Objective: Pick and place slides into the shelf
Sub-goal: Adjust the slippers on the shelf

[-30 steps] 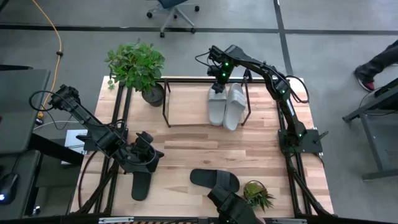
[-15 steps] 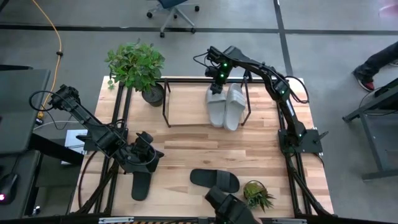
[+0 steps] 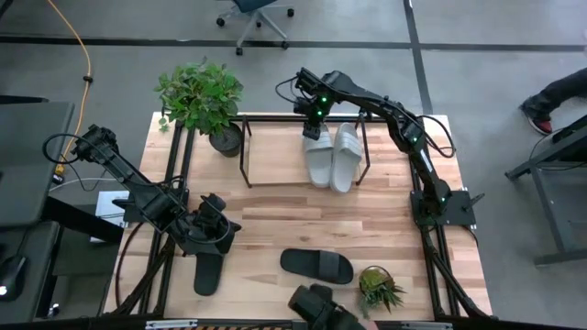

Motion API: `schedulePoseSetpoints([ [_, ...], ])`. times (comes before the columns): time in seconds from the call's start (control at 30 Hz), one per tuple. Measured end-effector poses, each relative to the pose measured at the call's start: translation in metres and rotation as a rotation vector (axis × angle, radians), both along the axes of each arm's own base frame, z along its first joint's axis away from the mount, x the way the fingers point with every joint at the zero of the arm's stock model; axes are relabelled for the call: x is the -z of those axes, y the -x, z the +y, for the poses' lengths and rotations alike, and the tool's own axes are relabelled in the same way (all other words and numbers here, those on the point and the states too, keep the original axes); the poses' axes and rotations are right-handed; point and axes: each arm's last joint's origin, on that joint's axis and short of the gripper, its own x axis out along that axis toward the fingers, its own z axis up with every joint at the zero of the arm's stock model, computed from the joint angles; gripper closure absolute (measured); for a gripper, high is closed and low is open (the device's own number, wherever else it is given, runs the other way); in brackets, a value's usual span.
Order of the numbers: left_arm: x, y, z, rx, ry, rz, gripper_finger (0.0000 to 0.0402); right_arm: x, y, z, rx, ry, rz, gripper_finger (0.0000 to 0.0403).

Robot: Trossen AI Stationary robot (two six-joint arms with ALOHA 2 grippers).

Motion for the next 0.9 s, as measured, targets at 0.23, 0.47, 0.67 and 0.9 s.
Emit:
schedulePoseSetpoints([
  [0.23,0.001,0.001,0.001,0.000,-0.007,0.010,0.0396,-0.038,-0.015,0.032,-0.056,0.170,0.025,0.0238],
  [0.47,0.001,0.001,0.001,0.003,-0.016,0.010,0.0396,-0.041,-0.022,0.069,-0.049,0.375,0.222,0.0238],
  [0.67,0.000,0.000,0.001,0.029,-0.047,0.015,0.0396,-0.035,-0.029,0.096,-0.034,0.423,0.290,0.0238],
  [0.9,0.000,0.001,0.000,0.055,-0.065,0.024,0.0396,-0.035,-0.032,0.121,-0.041,0.461,0.355,0.0238],
])
